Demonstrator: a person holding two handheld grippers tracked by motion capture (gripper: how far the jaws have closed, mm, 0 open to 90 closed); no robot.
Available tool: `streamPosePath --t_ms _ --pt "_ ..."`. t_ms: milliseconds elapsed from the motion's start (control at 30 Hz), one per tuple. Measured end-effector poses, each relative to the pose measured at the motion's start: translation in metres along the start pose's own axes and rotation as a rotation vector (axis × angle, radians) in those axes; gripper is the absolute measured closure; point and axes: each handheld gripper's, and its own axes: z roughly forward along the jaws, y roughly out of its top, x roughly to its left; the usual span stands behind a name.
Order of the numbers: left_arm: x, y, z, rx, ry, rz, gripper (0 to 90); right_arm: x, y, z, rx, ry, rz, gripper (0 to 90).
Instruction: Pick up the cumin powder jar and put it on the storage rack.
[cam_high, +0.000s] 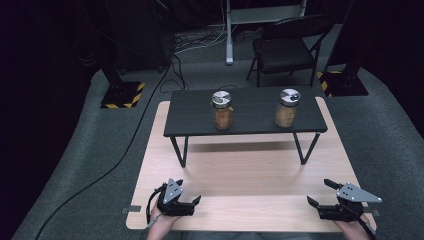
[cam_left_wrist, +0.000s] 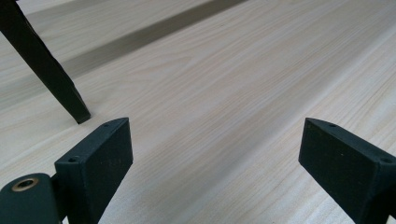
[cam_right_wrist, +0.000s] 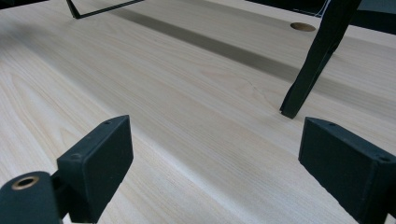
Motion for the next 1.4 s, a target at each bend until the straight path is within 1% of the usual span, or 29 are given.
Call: streamPosePath --t_ms 1400 --pt "-0.0003 -0.0003 -0.0008 -0.002 0.000 0.002 9.4 -0.0008 0.0001 0.0010 0.006 0.009 -0.001 8.9"
